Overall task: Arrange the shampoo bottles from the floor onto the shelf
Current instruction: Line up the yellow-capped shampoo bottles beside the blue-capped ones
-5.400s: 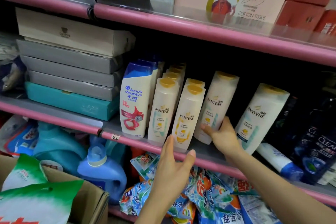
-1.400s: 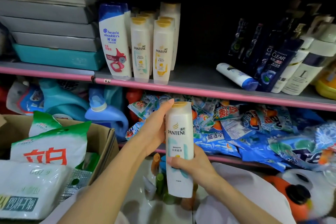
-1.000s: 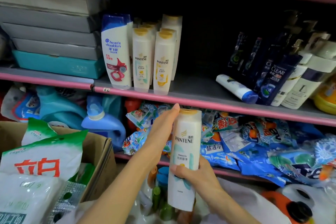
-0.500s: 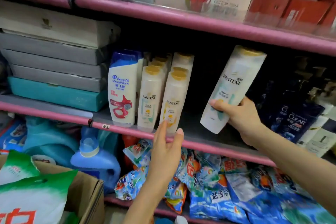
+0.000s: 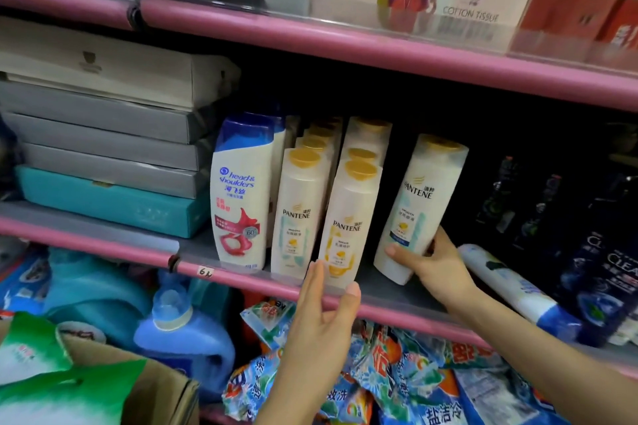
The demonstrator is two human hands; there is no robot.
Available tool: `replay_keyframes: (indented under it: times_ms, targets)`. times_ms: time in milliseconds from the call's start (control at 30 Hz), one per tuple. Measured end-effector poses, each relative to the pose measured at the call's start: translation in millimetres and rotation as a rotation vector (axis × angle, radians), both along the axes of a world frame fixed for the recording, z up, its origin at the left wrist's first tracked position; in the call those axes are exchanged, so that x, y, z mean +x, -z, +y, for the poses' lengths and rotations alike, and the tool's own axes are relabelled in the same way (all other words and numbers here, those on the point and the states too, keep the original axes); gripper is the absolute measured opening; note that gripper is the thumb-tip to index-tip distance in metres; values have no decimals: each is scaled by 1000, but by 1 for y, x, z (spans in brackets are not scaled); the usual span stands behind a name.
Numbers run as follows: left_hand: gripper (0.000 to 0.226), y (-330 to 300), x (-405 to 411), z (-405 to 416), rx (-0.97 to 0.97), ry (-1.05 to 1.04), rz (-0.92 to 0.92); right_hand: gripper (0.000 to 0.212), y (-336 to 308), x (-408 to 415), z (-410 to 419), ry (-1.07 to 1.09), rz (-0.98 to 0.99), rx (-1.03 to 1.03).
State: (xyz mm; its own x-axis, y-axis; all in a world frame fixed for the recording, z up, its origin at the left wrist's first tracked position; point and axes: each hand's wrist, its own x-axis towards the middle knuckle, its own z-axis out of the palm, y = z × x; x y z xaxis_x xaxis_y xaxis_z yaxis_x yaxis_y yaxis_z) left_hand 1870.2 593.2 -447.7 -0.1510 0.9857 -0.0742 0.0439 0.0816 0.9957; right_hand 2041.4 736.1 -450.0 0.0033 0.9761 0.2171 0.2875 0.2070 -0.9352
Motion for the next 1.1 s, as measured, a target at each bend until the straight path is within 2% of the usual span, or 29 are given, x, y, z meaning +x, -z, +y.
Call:
replay_keyframes:
  times_ms: [133, 267, 400, 567, 633, 800, 1033, 1100]
  targets:
    - [68, 3, -3, 1, -22, -5, -13, 49, 0, 2, 15, -18, -41, -13]
    - [65, 6, -7, 4, -20, -20, -43, 50, -1, 1, 36, 7, -93, -19]
    - [64, 8, -7, 5, -12, -68, -6, 58, 3, -9, 54, -18, 45, -18]
    - [62, 11, -9, 6, -8, -134, 0, 49, -1, -20, 77, -109, 90, -113]
    - [61, 14, -10, 7, -4, -140, -1, 48, -2, -23, 84, -149, 60, -142]
    - [58, 17, -10, 14, 7, -178, 29, 64, 2, -30, 96, -205, -100, -192]
    - [61, 14, -9, 17, 0, -198, 49, 43, 2, -45, 113, -198, -273, -227]
    - [62, 13, -8, 18, -6, -223, 33, 45, 4, -48, 116, -206, -300, -228]
